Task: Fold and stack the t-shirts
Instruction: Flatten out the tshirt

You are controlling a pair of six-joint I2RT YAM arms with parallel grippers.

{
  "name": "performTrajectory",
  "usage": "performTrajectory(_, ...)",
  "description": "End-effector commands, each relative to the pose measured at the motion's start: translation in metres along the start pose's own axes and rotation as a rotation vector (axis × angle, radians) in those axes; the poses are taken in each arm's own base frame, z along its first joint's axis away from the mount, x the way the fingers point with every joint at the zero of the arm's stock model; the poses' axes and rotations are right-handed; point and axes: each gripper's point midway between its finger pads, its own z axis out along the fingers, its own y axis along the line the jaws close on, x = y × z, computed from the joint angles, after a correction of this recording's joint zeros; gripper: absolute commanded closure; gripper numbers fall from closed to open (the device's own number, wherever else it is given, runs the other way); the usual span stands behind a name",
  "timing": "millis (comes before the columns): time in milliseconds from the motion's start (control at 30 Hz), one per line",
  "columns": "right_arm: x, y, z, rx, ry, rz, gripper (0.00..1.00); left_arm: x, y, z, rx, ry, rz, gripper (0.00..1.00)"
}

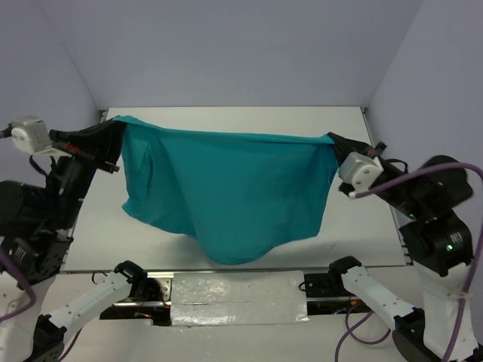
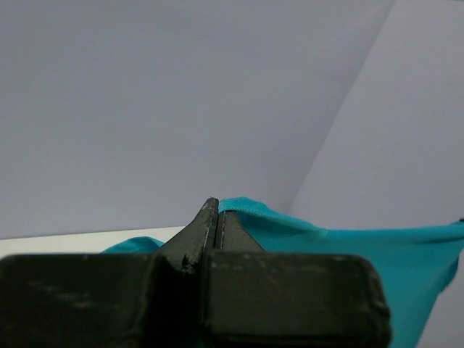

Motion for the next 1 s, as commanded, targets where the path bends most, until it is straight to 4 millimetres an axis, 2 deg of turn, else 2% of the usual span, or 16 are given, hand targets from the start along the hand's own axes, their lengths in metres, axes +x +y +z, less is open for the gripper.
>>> performTrajectory(0, 0.069, 0.032, 0.027, -0.090, 0.167, -0.029, 1.00, 0.020, 0.032, 0.037, -0.165, 0.017, 0.101, 1.00)
performTrajectory(67, 0.116, 0.054, 0.045, -0.130, 0.276, -0.001, 1.00, 0.044, 0.040, 0.052, -0.196, 0.066, 0.131, 1.00)
performTrajectory(133, 0.147, 0.070, 0.061, -0.160, 0.336, 0.032, 1.00, 0.077, 0.052, 0.073, -0.232, 0.125, 0.162, 1.00)
performTrajectory(233, 0.178, 0.089, 0.078, -0.191, 0.376, 0.065, 1.00, 0.122, 0.072, 0.097, -0.277, 0.187, 0.176, 1.00)
performTrajectory(367, 0.235, 0.118, 0.107, -0.248, 0.455, 0.110, 1.00, 0.190, 0.116, 0.118, -0.317, 0.310, 0.163, 1.00)
performTrajectory(467, 0.276, 0.132, 0.126, -0.273, 0.515, 0.148, 1.00, 0.238, 0.143, 0.134, -0.320, 0.377, 0.140, 1.00)
performTrajectory(500, 0.283, 0.128, 0.134, -0.258, 0.520, 0.146, 1.00, 0.260, 0.154, 0.141, -0.329, 0.403, 0.144, 1.00)
performTrajectory(533, 0.305, 0.139, 0.141, -0.282, 0.556, 0.171, 1.00, 0.269, 0.162, 0.145, -0.339, 0.415, 0.143, 1.00)
performTrajectory(567, 0.315, 0.139, 0.147, -0.272, 0.564, 0.175, 1.00, 0.275, 0.166, 0.152, -0.332, 0.415, 0.135, 1.00)
performTrajectory(600, 0.321, 0.134, 0.153, -0.258, 0.573, 0.169, 1.00, 0.297, 0.177, 0.156, -0.347, 0.453, 0.131, 1.00)
performTrajectory(733, 0.366, 0.153, 0.175, -0.288, 0.632, 0.180, 1.00, 0.322, 0.198, 0.176, -0.361, 0.468, 0.127, 1.00)
performTrajectory(800, 0.376, 0.148, 0.185, -0.280, 0.640, 0.168, 1.00, 0.336, 0.207, 0.190, -0.362, 0.481, 0.133, 1.00)
performTrajectory(833, 0.391, 0.157, 0.189, -0.290, 0.666, 0.172, 1.00, 0.340, 0.211, 0.194, -0.367, 0.488, 0.135, 1.00)
performTrajectory(867, 0.398, 0.156, 0.191, -0.284, 0.676, 0.170, 1.00, 0.336, 0.210, 0.205, -0.361, 0.476, 0.140, 1.00)
performTrajectory(900, 0.407, 0.156, 0.198, -0.278, 0.685, 0.172, 1.00, 0.352, 0.218, 0.207, -0.370, 0.504, 0.146, 1.00)
performTrajectory(967, 0.418, 0.151, 0.201, -0.259, 0.706, 0.176, 1.00, 0.352, 0.221, 0.220, -0.367, 0.496, 0.165, 1.00)
